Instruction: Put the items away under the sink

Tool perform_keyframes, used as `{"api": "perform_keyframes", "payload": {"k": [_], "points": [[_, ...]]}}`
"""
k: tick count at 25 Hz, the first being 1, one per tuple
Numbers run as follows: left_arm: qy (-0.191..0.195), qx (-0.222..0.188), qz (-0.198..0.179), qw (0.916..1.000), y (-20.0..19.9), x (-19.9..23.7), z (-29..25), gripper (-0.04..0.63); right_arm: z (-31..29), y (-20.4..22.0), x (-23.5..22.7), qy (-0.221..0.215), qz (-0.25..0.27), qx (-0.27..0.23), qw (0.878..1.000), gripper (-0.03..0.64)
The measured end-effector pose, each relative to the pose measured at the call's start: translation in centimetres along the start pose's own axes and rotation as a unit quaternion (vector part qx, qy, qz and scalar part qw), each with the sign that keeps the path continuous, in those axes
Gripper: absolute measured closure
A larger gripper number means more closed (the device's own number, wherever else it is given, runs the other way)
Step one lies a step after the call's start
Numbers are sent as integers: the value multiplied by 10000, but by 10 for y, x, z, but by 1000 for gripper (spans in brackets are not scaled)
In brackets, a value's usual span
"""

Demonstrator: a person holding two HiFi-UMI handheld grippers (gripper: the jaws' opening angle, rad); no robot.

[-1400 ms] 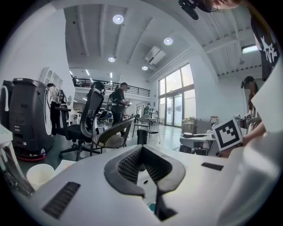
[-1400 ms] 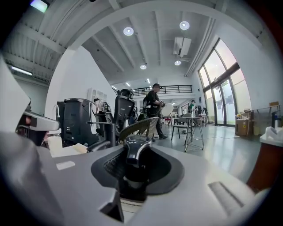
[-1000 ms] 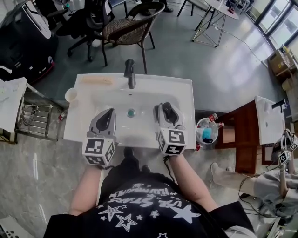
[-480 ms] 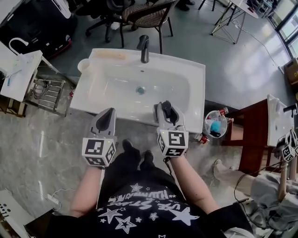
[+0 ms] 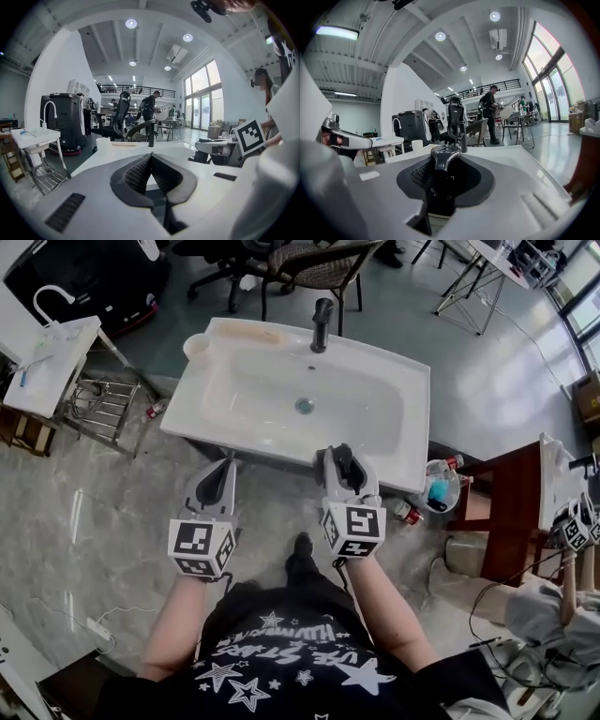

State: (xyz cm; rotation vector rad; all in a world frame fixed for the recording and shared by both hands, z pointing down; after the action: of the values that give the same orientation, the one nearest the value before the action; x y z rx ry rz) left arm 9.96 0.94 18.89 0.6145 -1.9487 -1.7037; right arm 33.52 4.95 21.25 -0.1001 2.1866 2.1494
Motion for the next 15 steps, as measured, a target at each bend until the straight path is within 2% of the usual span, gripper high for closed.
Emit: {"api": "perform_keyframes", "payload": {"k": [8,15], "points": [[-55,-60,121,9999,13,53,98,586,44,1,91,109,25,-11,9999,526],[29,-70,168,9998,45,79,164,586,91,32,166,41,-19,181,9998,526]]}}
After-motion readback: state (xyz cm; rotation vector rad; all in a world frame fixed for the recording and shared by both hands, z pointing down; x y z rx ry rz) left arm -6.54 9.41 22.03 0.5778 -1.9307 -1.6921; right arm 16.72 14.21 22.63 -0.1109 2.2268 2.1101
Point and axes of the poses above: the fingertips, and each gripper's own axes: z backward along the fingers, x to its left, y out of its underside, the point moved 6 cm from there along z, backward along the fingers, and after that the axes turned 10 degrees about -x, right-handed, at the moved point
